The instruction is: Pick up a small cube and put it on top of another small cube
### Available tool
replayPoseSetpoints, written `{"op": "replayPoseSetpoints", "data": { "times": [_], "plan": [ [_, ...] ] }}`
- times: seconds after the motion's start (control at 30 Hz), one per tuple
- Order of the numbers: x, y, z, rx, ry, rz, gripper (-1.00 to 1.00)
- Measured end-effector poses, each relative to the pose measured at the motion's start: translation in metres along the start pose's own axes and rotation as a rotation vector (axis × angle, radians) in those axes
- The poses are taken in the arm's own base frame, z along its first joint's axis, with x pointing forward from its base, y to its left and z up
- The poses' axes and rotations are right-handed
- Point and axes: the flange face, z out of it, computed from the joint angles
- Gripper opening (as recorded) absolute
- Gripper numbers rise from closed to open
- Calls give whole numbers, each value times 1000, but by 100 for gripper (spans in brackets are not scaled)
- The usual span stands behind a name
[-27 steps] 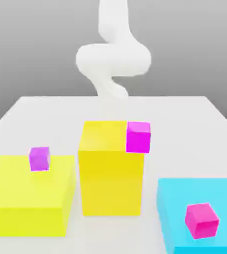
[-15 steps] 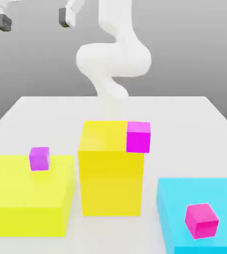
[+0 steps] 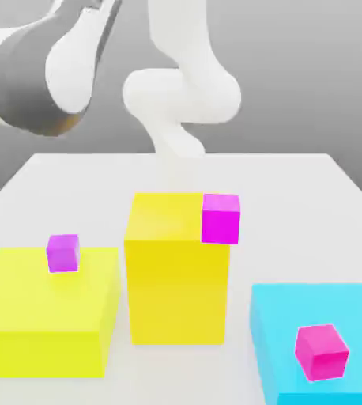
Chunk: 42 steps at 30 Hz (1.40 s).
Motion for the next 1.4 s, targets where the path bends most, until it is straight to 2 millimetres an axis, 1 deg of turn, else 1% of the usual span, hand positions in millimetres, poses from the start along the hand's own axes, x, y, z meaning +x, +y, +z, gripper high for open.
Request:
{"op": "replayPoseSetpoints", "data": {
  "times": [0.1, 0.2, 0.27, 0.33, 0.37, 0.53, 0.57, 0.6, 0.63, 0.7, 0.77, 0.83, 0.97, 1.13, 1.27, 1.4],
  "plan": [
    [24, 22, 52, -63, -21, 65, 0],
    [45, 50, 103, -124, -40, 129, 0],
    [48, 59, 136, -138, -44, 143, 0],
    [48, 65, 168, -142, -46, 147, 0],
    [47, 67, 177, -143, -46, 147, -100],
    [47, 67, 177, -142, -47, 147, -100],
    [47, 68, 182, -142, -46, 148, -100],
    [47, 67, 176, -142, -47, 148, -100],
    [48, 65, 165, -142, -47, 148, -100],
    [50, 61, 137, -142, -47, 148, -100],
    [48, 51, 106, -110, -49, 159, -100],
    [41, 54, 82, -98, -55, 200, -100],
    [24, 71, 41, -89, -67, 294, -100],
    [-2, 98, -2, -86, -74, 410, -100],
    [-24, 124, -31, -88, -73, 502, -100],
    [-50, 150, -54, -93, -65, 589, -100]
  ]
}}
